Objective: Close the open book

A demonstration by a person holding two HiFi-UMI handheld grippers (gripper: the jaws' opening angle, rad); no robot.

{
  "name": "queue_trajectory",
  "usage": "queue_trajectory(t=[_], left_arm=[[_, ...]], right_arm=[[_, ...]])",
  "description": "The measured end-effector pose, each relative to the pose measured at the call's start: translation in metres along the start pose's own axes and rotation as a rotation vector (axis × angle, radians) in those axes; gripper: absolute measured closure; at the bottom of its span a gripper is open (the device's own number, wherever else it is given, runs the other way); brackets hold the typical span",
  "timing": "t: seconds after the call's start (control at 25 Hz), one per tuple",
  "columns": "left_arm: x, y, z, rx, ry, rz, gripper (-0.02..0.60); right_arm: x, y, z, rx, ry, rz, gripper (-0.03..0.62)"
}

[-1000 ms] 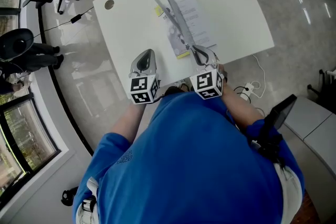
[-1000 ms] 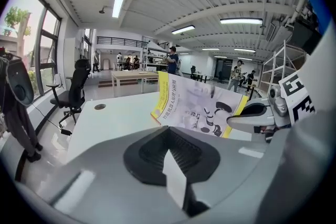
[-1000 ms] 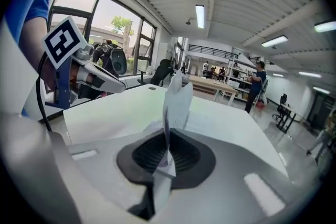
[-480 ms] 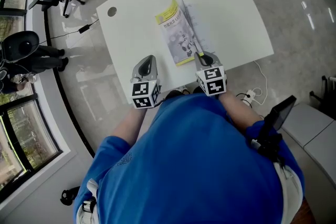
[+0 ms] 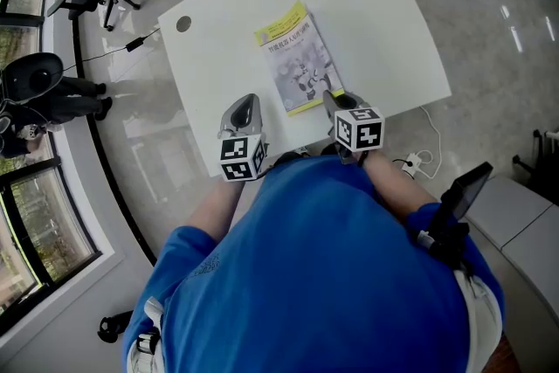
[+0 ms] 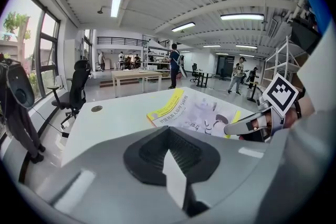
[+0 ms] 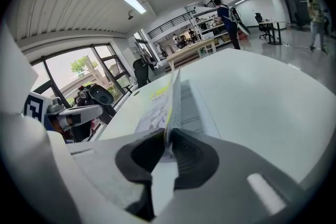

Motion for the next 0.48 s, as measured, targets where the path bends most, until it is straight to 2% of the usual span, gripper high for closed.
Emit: queue_trajectory(t=[0.24, 0.48], left_arm=[[0.002, -0.002, 0.005, -0.003, 0.003, 0.01, 0.575], [0.007, 0.001, 0.01, -0.01, 0.003, 0.006, 0.575]], right_arm=[[0.001, 0.013, 0.002, 0.014, -0.022, 0.06, 0.554], [0.0, 0.022, 0.001, 0.091, -0.019, 0.153, 0.554]])
Point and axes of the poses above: the fingertips, and each gripper's own axes: z forward along the fingers, y to its right, x out of its top, the point moved 7 cm from there along -z, backward along the fingers, and after that the axes turned 13 degrees about -y, right-handed, at the moved point
